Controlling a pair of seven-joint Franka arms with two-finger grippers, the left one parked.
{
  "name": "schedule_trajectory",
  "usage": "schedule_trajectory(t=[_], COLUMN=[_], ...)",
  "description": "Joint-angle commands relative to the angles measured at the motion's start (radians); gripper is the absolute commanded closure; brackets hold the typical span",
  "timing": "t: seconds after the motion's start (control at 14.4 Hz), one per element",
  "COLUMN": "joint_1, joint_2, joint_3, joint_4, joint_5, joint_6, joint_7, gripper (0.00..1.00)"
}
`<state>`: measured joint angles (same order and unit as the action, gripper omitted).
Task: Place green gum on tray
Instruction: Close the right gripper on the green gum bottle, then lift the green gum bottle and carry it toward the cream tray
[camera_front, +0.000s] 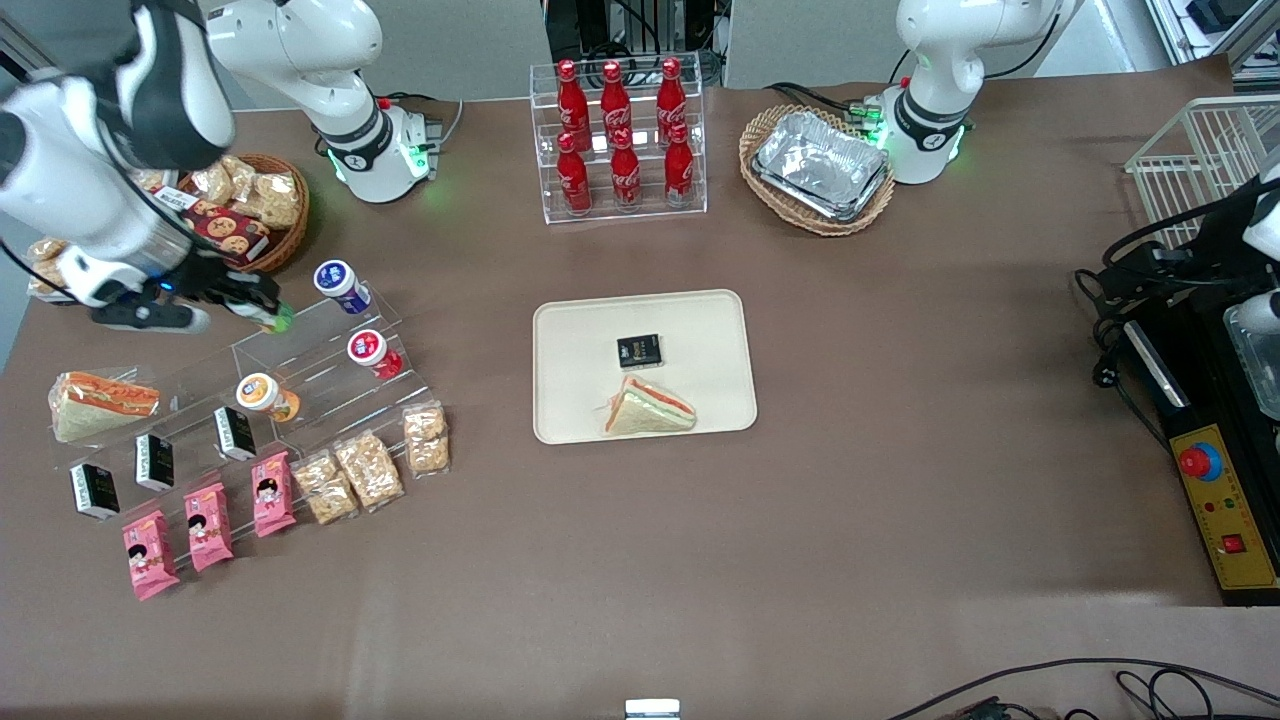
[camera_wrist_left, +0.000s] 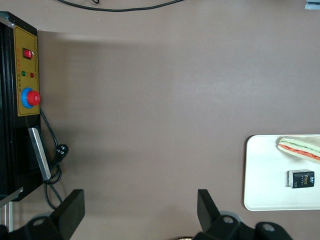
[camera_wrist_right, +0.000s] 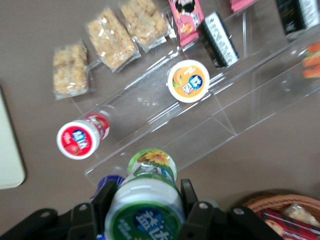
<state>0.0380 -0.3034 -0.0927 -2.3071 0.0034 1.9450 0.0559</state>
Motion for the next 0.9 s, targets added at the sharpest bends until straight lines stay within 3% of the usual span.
schedule_trajectory(t=[0.0, 0.21, 0.56, 0.83], joint_1=[0.003, 0.023, 0.094, 0.138], joint_2=[0.015, 0.020, 0.052, 0.105], joint_3=[0.001, 0.048, 0.145, 0.278], joint_4=[0.216, 0.329, 0.429, 0.437], joint_5=[-0.010, 0.007, 0.093, 0.113], joint_6=[-0.216, -0.313, -0.351, -0.321], joint_7=[-0.031, 0.004, 0.257, 0.503], gripper=[0.61, 0.63, 0.63, 0.63])
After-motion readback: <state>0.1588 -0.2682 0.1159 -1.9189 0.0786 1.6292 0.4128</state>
